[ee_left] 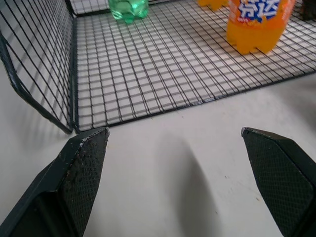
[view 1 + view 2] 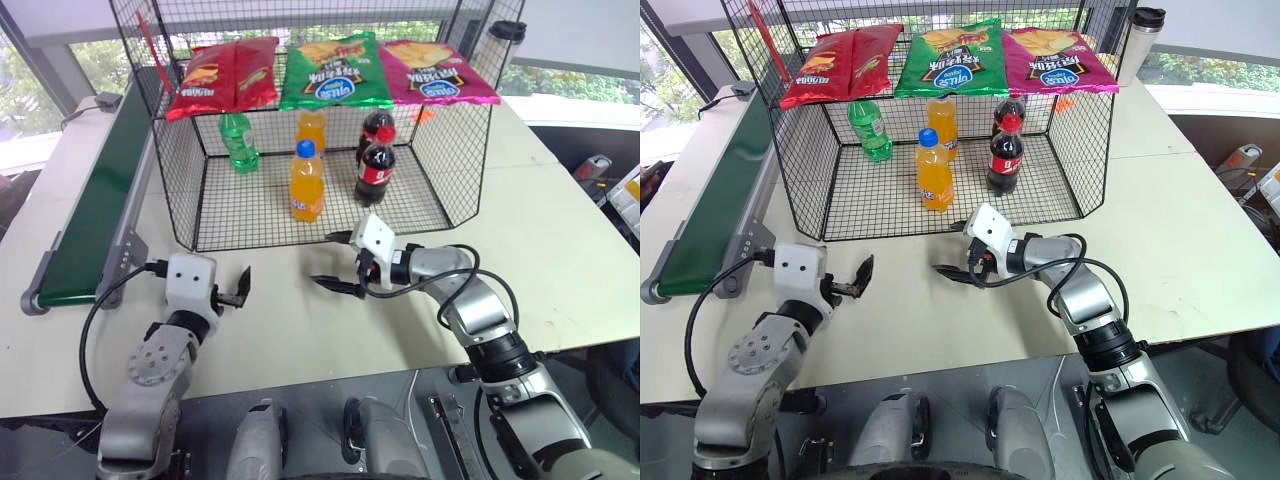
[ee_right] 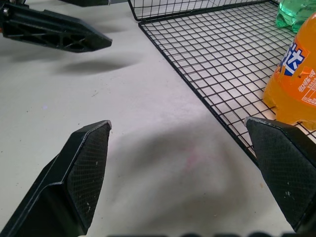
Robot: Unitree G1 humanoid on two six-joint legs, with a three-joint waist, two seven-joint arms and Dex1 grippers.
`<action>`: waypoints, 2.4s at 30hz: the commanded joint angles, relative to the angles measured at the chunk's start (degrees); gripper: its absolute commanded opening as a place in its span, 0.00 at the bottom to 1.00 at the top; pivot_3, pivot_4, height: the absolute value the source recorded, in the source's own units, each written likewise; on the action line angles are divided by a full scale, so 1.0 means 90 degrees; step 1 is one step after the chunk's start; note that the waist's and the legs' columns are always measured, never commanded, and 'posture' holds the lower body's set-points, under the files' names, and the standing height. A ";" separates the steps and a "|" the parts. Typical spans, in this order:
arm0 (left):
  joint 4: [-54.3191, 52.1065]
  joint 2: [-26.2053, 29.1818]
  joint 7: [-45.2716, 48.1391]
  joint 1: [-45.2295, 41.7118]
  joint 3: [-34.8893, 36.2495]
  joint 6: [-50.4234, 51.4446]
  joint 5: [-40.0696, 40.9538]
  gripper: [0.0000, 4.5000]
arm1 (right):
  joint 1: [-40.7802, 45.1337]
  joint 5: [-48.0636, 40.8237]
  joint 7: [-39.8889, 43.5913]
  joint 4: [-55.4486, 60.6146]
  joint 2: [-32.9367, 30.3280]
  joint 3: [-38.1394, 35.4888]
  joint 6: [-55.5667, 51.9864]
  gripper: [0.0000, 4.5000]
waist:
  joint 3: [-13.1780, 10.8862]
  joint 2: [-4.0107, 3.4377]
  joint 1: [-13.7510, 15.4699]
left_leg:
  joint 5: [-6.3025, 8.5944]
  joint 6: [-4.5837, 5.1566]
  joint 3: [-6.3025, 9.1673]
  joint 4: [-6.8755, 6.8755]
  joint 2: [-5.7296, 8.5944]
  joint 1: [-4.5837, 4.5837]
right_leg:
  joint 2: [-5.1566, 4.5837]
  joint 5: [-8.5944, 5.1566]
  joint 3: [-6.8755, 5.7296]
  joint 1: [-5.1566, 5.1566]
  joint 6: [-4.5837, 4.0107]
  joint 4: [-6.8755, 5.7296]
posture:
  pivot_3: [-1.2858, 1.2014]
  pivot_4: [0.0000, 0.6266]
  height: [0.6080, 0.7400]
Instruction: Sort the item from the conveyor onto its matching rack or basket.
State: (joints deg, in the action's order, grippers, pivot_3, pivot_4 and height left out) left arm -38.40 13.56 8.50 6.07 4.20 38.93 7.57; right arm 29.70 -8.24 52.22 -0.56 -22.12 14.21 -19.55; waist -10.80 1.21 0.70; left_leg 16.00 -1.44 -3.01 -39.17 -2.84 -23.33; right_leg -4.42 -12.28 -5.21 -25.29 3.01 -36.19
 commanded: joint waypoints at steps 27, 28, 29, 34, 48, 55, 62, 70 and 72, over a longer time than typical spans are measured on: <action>-0.0240 0.0117 0.0040 0.0051 0.0043 -0.0363 -0.0008 0.99 | 0.0013 -0.0127 0.0060 0.0299 0.0027 0.0002 0.0063 1.00 | 0.0000 0.0000 0.0000 | 0.0000 0.0000 0.0000 0.0000 0.0000 0.0000 | 0.0000 0.0000 0.0000 0.0000 0.0000 0.0000 | 0.52 0.24 1.00; -0.0242 0.0115 0.0040 0.0042 0.0037 -0.0360 -0.0007 0.99 | 0.0012 -0.0127 0.0061 0.0300 0.0027 0.0004 0.0059 1.00 | 0.0000 0.0000 -0.0001 | 0.0000 0.0000 0.0000 0.0000 0.0000 0.0000 | 0.0000 0.0000 0.0000 0.0000 0.0000 0.0000 | 0.52 0.24 1.00; -0.0244 0.0115 0.0040 0.0039 0.0030 -0.0361 -0.0007 0.99 | 0.0012 -0.0128 0.0064 0.0300 0.0027 0.0005 0.0060 1.00 | 0.0000 0.0000 -0.0002 | 0.0000 0.0000 0.0000 0.0000 0.0000 0.0000 | 0.0000 0.0000 0.0000 0.0000 0.0000 0.0000 | 0.52 0.24 1.00; -0.0255 0.0118 0.0038 0.0023 0.0019 -0.0349 -0.0011 0.99 | 0.0022 -0.0127 0.0069 0.0287 0.0026 0.0005 0.0064 1.00 | 0.0000 0.0000 -0.0002 | 0.0000 0.0000 0.0000 0.0000 0.0000 0.0000 | 0.0000 0.0000 0.0000 0.0000 0.0000 0.0000 | 0.52 0.24 1.00; -0.1397 0.0278 -0.0061 -0.0038 0.1163 0.0514 0.0408 0.99 | 0.0117 -0.0420 0.0512 0.0409 -0.0074 -0.0033 -0.0008 1.00 | 0.0000 0.0000 -0.0007 | 0.0000 0.0000 0.0001 0.0000 -0.0001 0.0000 | 0.0001 0.0000 0.0000 0.0000 0.0000 0.0000 | 0.52 0.24 1.00; -0.1770 0.0104 -0.0188 0.0257 0.2647 0.0986 0.0874 0.99 | 0.0122 -0.0917 0.0849 0.0682 0.0001 -0.0077 -0.0208 1.00 | 0.0000 0.0000 -0.0013 | 0.0000 0.0000 0.0003 0.0000 -0.0001 0.0001 | 0.0001 0.0000 0.0000 0.0000 0.0000 0.0000 | 0.52 0.24 1.00; -0.1328 -0.0028 -0.0286 0.0151 0.3893 0.1100 0.1469 0.99 | 0.0056 -0.1601 0.0916 0.0771 0.0331 -0.0325 -0.0205 1.00 | 0.0000 0.0000 -0.0009 | 0.0000 0.0000 0.0004 -0.0001 0.0000 0.0002 | 0.0001 0.0000 0.0000 0.0003 -0.0001 0.0000 | 0.52 0.24 1.00; -0.1020 0.0082 -0.0471 -0.0008 0.4592 0.1154 0.2015 0.99 | 0.0027 -0.1590 0.0801 0.0775 0.0339 -0.0300 -0.0144 1.00 | 0.0000 0.0001 -0.0009 | 0.0000 0.0000 0.0004 -0.0002 0.0000 0.0003 | 0.0000 0.0000 0.0000 0.0006 -0.0002 0.0000 | 0.52 0.24 1.00; -0.0924 0.0142 -0.0472 0.0051 0.4671 0.1107 0.2053 0.99 | 0.0024 -0.1526 0.0773 0.0768 0.0316 -0.0263 -0.0130 1.00 | 0.0000 0.0001 -0.0011 | 0.0000 0.0000 0.0004 -0.0001 0.0000 0.0003 | 0.0001 0.0000 0.0000 0.0005 -0.0001 0.0000 | 0.52 0.24 1.00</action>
State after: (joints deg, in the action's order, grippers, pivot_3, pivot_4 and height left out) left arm -46.56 13.82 4.56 6.20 44.37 49.72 25.49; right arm 29.72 -21.54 59.44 3.91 -19.21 12.63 -21.99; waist -10.80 1.21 0.59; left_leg 16.00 -1.44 -2.98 -39.18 -2.84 -23.31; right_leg -4.41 -12.28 -5.21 -25.25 3.00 -36.19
